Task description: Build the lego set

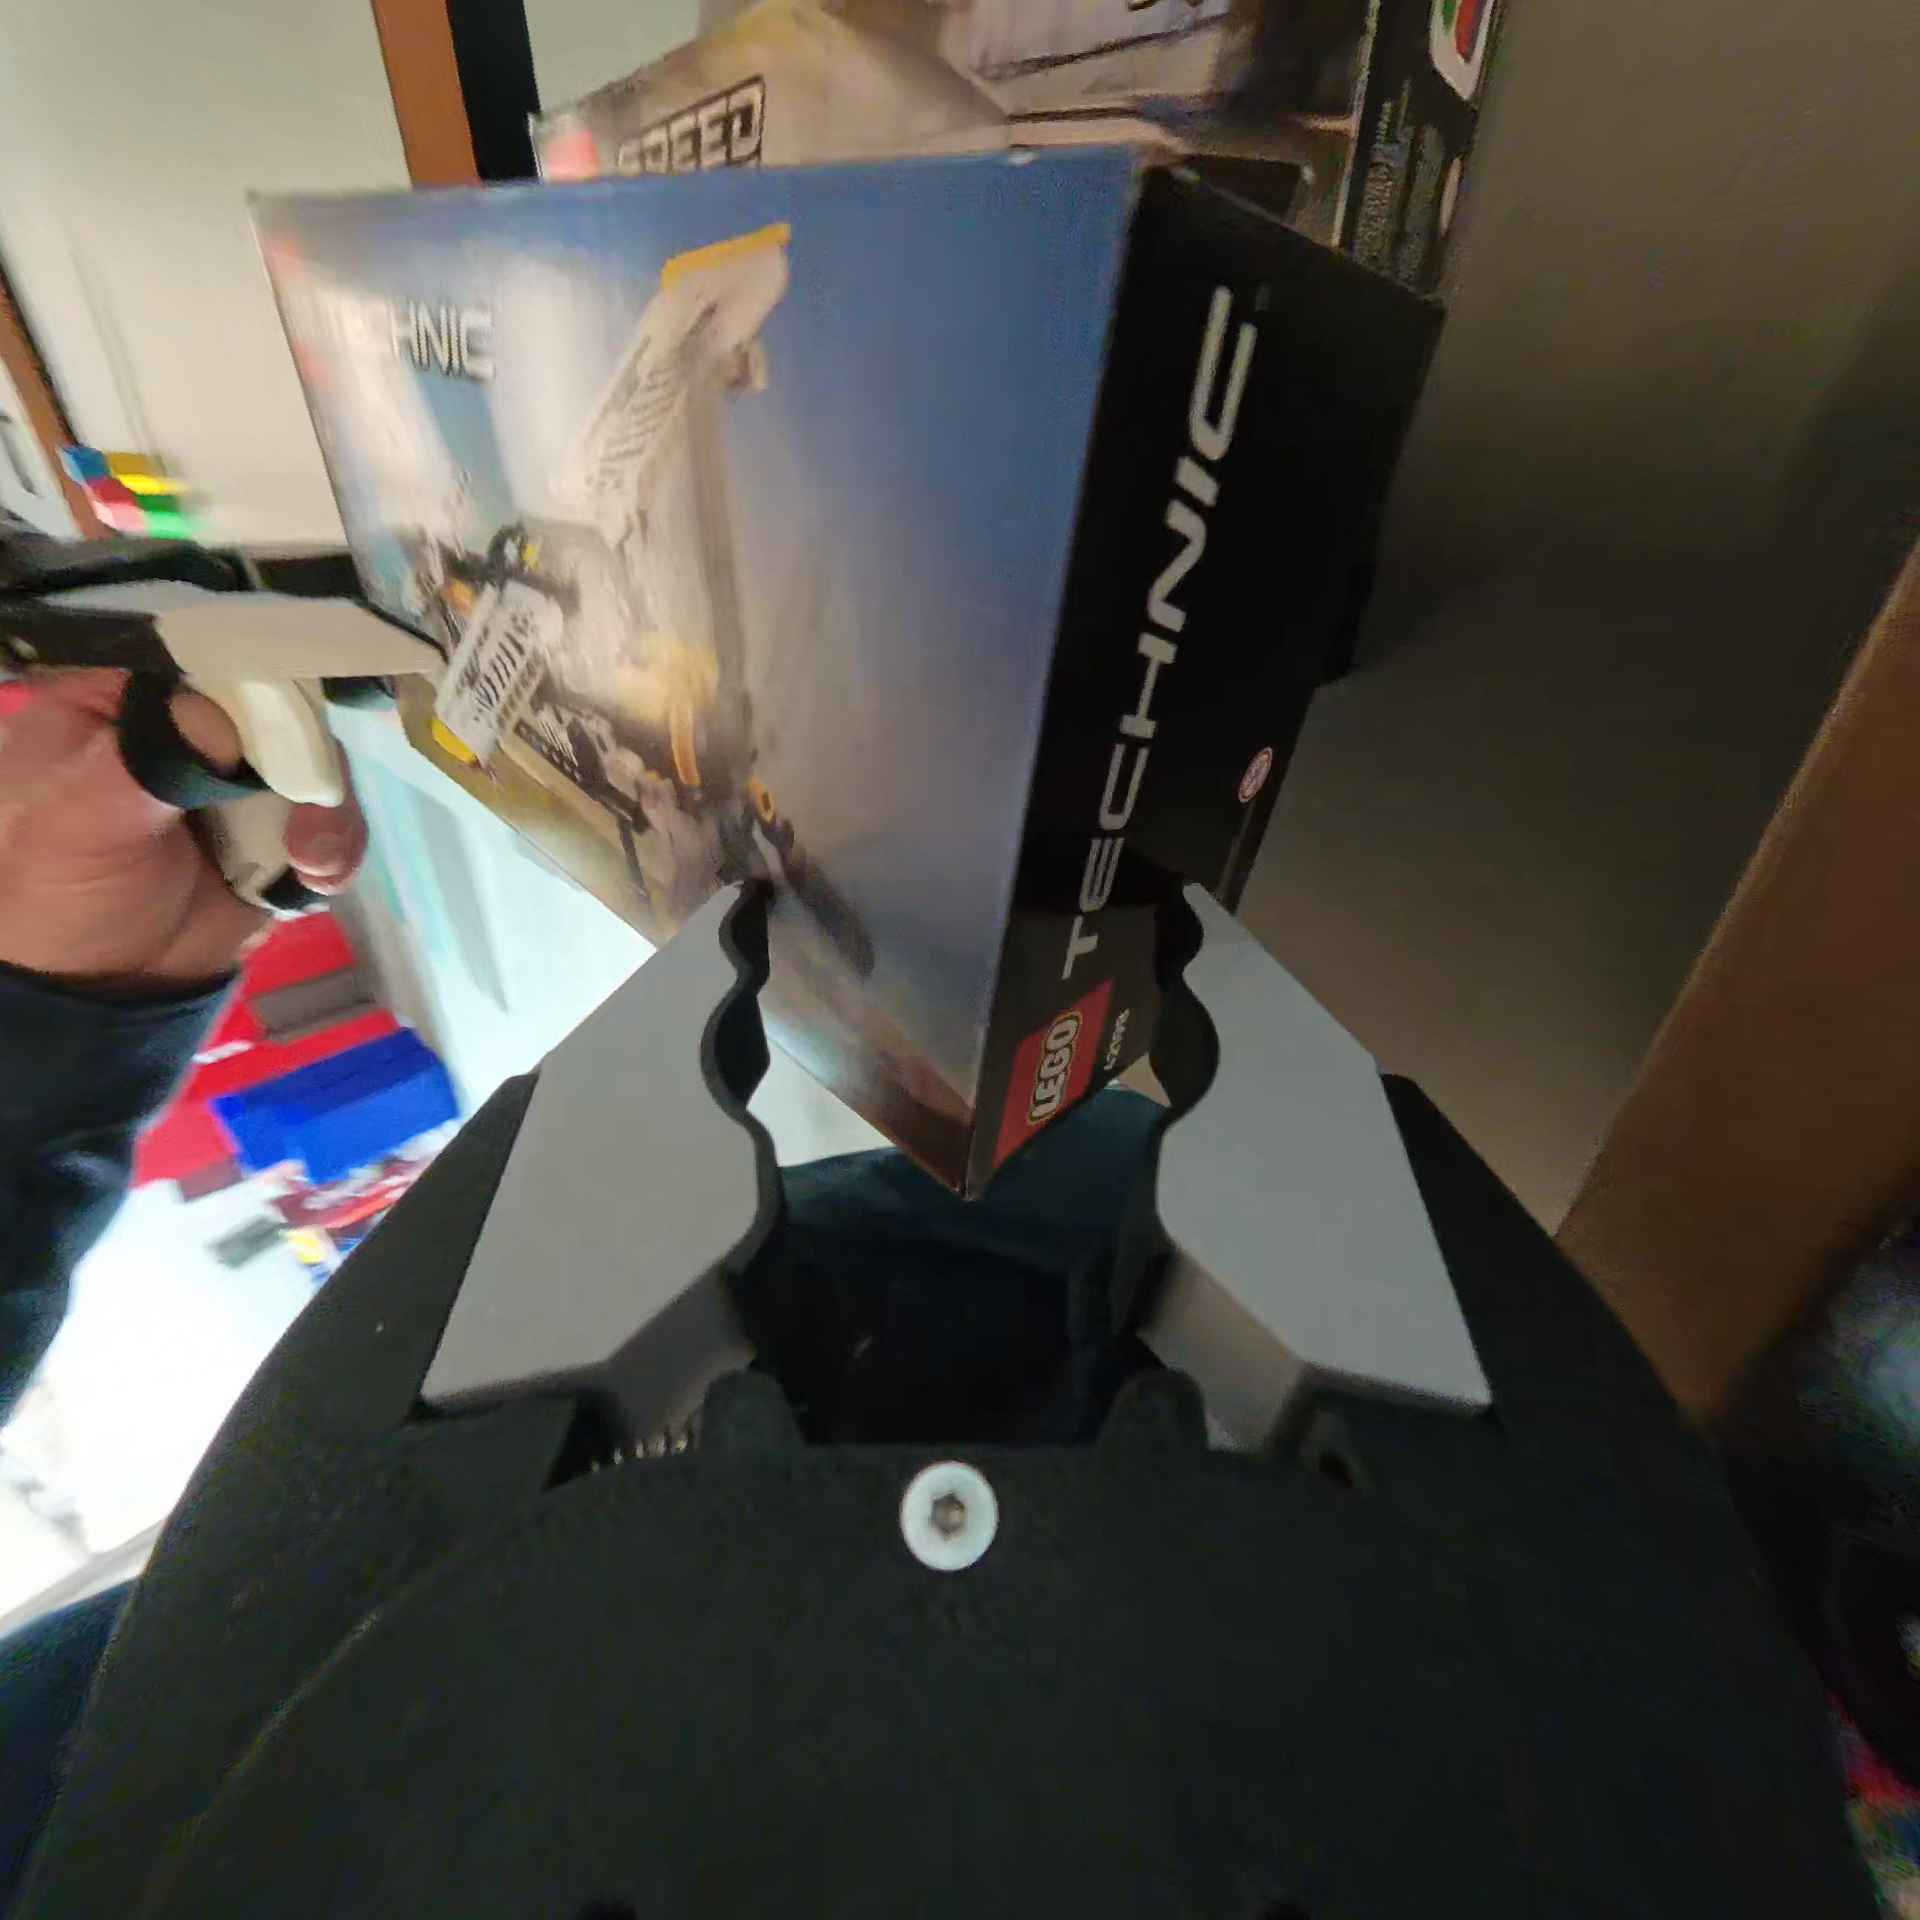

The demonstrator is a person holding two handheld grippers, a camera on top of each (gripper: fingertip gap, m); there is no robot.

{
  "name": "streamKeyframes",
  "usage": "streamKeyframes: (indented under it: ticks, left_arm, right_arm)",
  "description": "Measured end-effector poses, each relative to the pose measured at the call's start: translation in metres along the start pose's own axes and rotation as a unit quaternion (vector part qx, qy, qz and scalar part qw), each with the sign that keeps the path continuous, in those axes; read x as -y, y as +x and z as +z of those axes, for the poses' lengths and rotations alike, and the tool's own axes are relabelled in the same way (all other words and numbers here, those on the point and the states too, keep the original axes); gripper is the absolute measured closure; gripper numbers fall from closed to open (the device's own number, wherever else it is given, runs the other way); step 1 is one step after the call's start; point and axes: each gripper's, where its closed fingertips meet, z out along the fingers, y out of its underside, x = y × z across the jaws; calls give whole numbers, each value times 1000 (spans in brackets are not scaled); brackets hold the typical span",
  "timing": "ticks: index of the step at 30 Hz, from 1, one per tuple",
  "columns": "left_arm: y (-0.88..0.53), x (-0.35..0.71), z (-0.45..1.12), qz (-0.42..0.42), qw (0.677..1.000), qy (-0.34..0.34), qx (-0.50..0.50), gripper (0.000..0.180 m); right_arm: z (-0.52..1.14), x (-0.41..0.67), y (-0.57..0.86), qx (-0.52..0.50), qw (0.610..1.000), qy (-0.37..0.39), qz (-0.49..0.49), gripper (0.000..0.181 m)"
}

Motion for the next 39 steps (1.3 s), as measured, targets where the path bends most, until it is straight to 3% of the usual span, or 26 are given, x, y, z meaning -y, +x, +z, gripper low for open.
streamKeyframes:
  ticks: [4,10,20,29,39]
  left_arm:
    - [13,-13,-3,30,999,-18,10,78]
    - [58,-13,-26,48,998,25,-36,77]
    - [210,0,-100,182,975,81,-98,83]
    - [332,-20,-94,310,940,32,-136,83]
    - [379,-62,-64,353,923,-57,-140,81]
  right_arm:
    - [-19,2,-16,-38,998,26,-46,106]
    - [-78,15,-54,-83,986,72,-128,107]
    - [-244,4,-129,-117,945,232,-197,107]
    - [-349,-52,-110,-152,924,325,-134,94]
    - [-396,-104,-88,-173,907,372,-100,94]
